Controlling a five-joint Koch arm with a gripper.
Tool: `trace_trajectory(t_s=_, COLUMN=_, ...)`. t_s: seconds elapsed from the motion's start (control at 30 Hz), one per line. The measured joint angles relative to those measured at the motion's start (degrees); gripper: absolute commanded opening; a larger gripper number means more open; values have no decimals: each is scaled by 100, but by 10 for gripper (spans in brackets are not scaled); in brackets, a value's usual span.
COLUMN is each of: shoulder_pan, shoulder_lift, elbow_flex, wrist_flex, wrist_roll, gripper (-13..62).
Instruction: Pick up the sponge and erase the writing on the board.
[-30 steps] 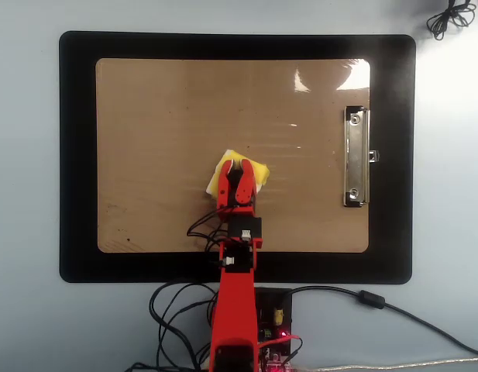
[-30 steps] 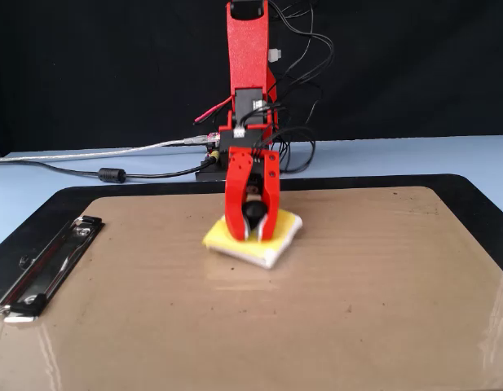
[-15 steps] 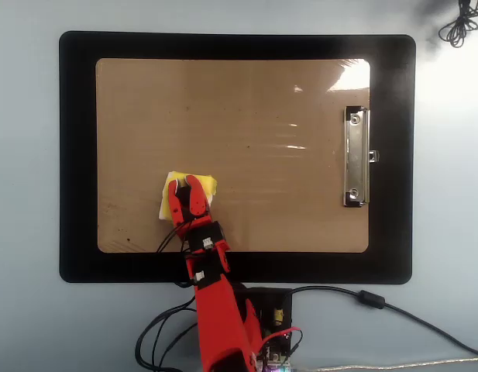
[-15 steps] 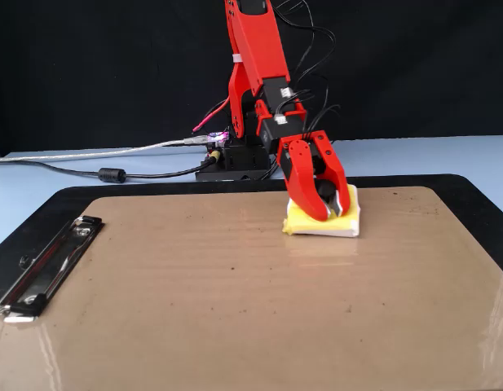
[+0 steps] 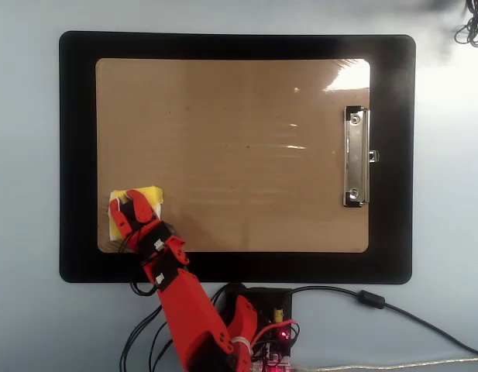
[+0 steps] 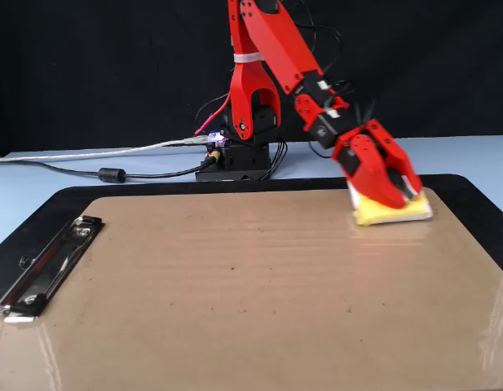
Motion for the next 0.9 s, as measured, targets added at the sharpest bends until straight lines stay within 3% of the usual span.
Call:
trace_trajectory(t_s=0.73, shoulder_pan=-44, shoulder_lift=-404, elbow_flex=-237, wrist_flex=-149, wrist_roll=-158, gripper=-72)
trace_trajectory(t_s=0.9, shoulder_pan=-53, shoulder_lift=-404, elbow_flex=-246, wrist_flex=-176, wrist_roll=-176, gripper=258)
